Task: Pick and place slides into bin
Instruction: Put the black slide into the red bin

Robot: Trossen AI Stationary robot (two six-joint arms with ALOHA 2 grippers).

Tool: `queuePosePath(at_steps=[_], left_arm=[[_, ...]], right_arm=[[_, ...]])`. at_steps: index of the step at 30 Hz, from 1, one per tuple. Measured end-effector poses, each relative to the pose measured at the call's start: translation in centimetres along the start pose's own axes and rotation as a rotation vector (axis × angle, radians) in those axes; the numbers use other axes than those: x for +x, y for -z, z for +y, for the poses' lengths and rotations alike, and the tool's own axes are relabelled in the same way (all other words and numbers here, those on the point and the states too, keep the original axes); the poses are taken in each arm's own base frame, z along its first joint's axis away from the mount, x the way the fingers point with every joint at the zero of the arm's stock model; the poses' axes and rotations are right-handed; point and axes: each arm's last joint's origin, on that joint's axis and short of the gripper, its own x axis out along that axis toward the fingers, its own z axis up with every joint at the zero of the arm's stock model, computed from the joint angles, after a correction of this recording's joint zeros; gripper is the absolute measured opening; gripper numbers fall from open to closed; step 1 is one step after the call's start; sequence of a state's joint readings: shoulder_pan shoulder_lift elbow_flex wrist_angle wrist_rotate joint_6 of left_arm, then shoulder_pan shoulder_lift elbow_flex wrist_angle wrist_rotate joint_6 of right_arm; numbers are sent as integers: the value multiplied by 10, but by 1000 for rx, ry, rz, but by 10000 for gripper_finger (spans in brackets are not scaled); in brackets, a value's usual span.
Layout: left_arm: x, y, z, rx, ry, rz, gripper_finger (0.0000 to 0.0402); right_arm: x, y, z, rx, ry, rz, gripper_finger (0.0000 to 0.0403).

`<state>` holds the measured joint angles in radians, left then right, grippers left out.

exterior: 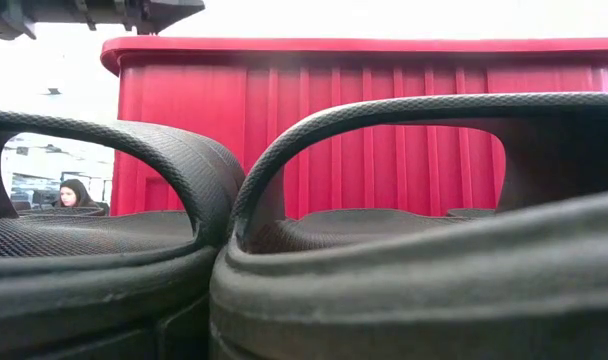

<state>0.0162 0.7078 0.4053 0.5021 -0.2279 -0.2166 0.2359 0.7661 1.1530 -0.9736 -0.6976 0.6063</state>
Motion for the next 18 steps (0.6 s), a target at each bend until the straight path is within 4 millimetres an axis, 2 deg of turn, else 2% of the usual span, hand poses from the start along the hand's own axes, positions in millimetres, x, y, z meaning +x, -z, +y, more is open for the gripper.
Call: queuePosePath(at_steps=[8, 13, 18], left_arm=[[0, -2, 0, -82, 6, -23, 1], [0, -2, 0, -59, 0, -26, 1], [0, -2, 0, -58, -6, -26, 1]], right_arm=[[29, 24, 2, -105, 163, 288, 0], [53, 35, -14, -121, 189, 387, 0], [80, 50, -41, -49, 155, 435, 0]])
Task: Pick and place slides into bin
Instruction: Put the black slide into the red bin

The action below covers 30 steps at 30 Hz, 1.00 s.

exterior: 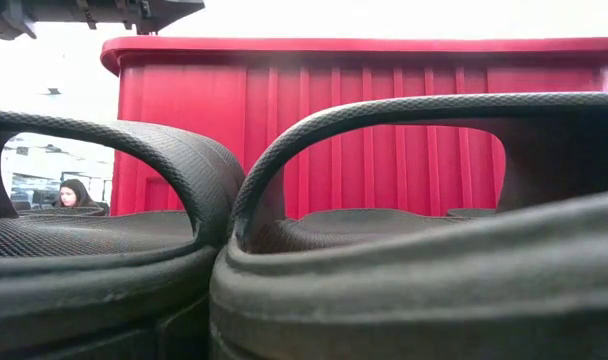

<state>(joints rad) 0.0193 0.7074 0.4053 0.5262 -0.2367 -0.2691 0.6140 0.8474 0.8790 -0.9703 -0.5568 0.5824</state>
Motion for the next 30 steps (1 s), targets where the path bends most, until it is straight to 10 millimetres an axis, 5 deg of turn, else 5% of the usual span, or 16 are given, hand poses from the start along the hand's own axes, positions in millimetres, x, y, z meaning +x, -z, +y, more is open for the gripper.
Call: queuePosePath(at_steps=[8, 21, 30], left_arm=[[0, 0, 0, 3, -1, 1, 1], [0, 3, 1, 10, -10, 34, 1], [0, 3, 1, 9, -10, 35, 1]], right_arm=[[46, 3, -29, 82, -117, -10, 20], [67, 14, -43, 190, -111, 42, 199], [92, 22, -65, 311, -179, -2, 235]])
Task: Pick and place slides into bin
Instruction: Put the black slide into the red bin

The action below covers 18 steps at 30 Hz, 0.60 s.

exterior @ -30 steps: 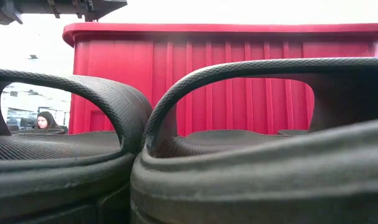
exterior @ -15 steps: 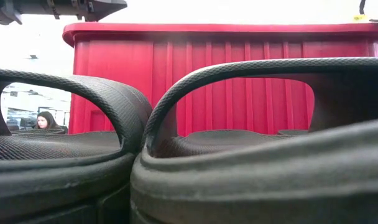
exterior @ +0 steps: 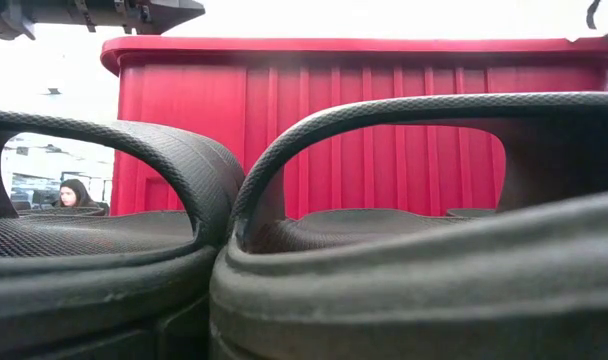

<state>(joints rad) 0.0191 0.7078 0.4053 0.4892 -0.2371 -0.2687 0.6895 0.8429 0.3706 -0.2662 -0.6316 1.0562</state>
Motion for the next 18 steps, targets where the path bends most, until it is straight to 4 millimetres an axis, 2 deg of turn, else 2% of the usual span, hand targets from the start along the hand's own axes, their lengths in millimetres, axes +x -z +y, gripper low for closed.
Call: queuePosePath(at_steps=[8, 18], left_arm=[[0, 0, 0, 0, 0, 0, 1], [0, 0, 0, 2, 0, 0, 1]], right_arm=[[13, 8, -9, -5, -68, 14, 227], [26, 20, -9, -95, 33, -8, 207]])
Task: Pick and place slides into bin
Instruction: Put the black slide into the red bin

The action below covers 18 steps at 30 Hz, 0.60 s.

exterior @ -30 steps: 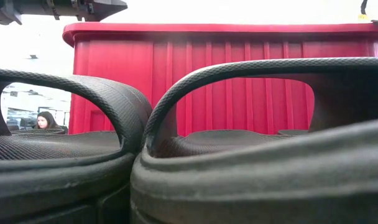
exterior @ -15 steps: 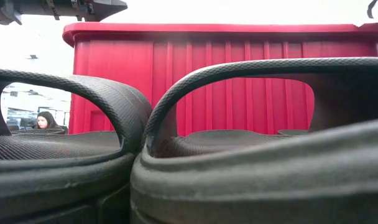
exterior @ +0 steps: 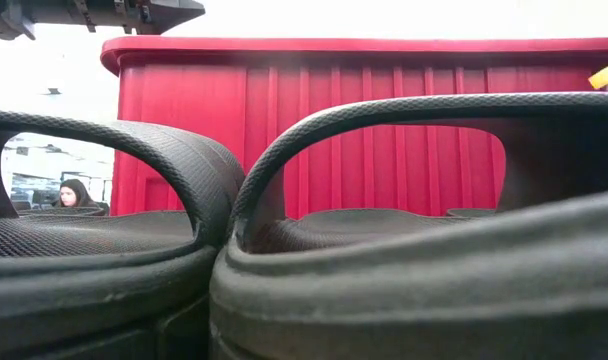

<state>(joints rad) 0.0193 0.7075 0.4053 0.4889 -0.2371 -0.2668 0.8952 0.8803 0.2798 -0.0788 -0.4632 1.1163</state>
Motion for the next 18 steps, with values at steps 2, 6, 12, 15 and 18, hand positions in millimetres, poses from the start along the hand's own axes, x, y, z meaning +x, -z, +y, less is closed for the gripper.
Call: queuePosePath(at_steps=[2, 6, 12, 15, 18], left_arm=[[0, 0, 0, 1, 0, 0, 1], [0, 0, 0, 2, 0, 1, 1], [0, 0, 0, 2, -1, 3, 1], [0, 1, 0, 5, -3, 12, 1], [0, 2, 1, 7, -6, 22, 1]], right_arm=[[3, 1, -1, -2, 22, 0, 204], [7, 0, -1, -10, 21, 4, 203], [14, -8, 7, -79, -49, -60, 203], [18, -9, 6, -77, -45, -53, 203], [22, -9, 5, -74, -39, -42, 200]])
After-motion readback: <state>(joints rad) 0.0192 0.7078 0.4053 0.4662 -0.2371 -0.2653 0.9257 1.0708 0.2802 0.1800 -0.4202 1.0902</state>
